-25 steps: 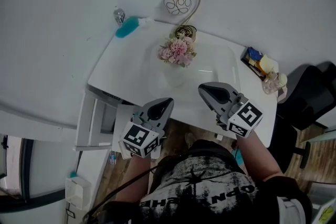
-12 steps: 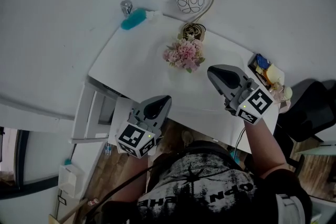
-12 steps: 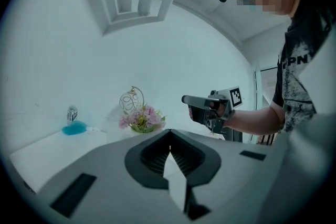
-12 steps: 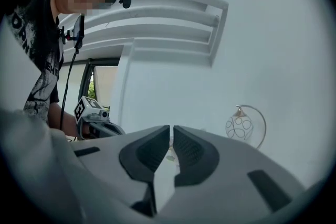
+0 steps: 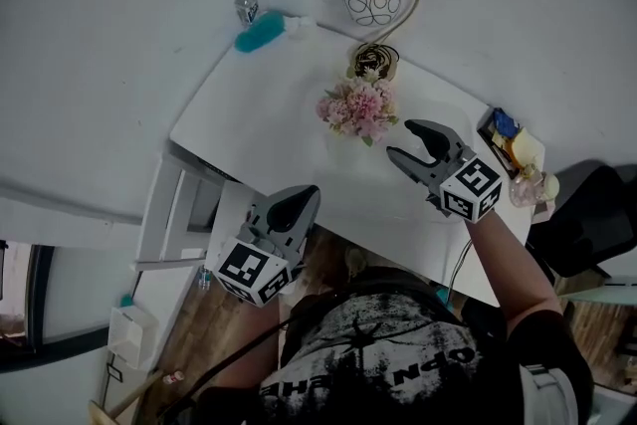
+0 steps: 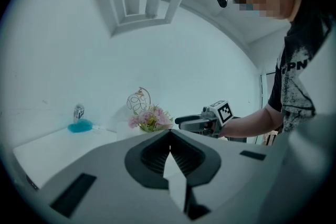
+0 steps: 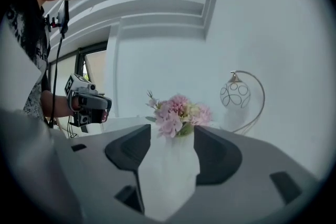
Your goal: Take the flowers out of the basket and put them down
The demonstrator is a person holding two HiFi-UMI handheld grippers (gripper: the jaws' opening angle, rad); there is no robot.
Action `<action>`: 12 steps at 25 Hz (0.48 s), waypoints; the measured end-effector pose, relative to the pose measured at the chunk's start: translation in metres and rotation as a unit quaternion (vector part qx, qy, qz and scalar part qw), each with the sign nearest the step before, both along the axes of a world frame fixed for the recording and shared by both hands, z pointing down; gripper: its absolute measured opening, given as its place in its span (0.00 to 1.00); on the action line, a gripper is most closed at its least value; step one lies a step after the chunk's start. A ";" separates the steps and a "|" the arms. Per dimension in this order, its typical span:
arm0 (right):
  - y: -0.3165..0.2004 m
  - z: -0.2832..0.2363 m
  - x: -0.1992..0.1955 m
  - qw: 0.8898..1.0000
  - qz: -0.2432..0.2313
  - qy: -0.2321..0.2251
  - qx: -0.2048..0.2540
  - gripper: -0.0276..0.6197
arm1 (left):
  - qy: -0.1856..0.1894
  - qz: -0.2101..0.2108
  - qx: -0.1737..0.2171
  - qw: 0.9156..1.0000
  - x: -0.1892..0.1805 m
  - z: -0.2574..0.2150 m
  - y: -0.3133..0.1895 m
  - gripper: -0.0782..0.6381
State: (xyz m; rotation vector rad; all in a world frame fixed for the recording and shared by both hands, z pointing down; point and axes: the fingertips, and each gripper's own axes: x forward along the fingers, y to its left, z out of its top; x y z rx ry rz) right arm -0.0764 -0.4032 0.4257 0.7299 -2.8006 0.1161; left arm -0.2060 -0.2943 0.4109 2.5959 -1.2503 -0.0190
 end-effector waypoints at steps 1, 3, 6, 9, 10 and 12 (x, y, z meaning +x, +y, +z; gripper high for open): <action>-0.003 0.006 -0.002 1.000 0.001 0.005 -0.008 0.45 | 0.002 -0.001 -0.001 1.000 -0.001 0.000 0.000 0.13; -0.009 0.015 -0.007 1.000 0.004 0.017 -0.014 0.51 | 0.007 -0.003 -0.001 1.000 -0.003 0.000 -0.001 0.13; -0.019 0.027 -0.017 0.999 0.008 0.019 -0.027 0.55 | 0.012 -0.007 -0.003 1.000 -0.005 0.002 -0.002 0.13; -0.028 0.041 -0.026 0.999 0.008 0.024 -0.045 0.57 | 0.015 -0.010 -0.006 1.000 -0.007 0.004 -0.003 0.13; -0.030 0.046 -0.030 0.998 0.004 0.029 -0.047 0.58 | 0.017 -0.010 -0.007 1.000 -0.008 0.004 -0.004 0.13; -0.034 0.052 -0.037 0.998 -0.001 0.038 -0.044 0.60 | 0.020 -0.016 -0.007 1.000 -0.011 0.004 -0.007 0.13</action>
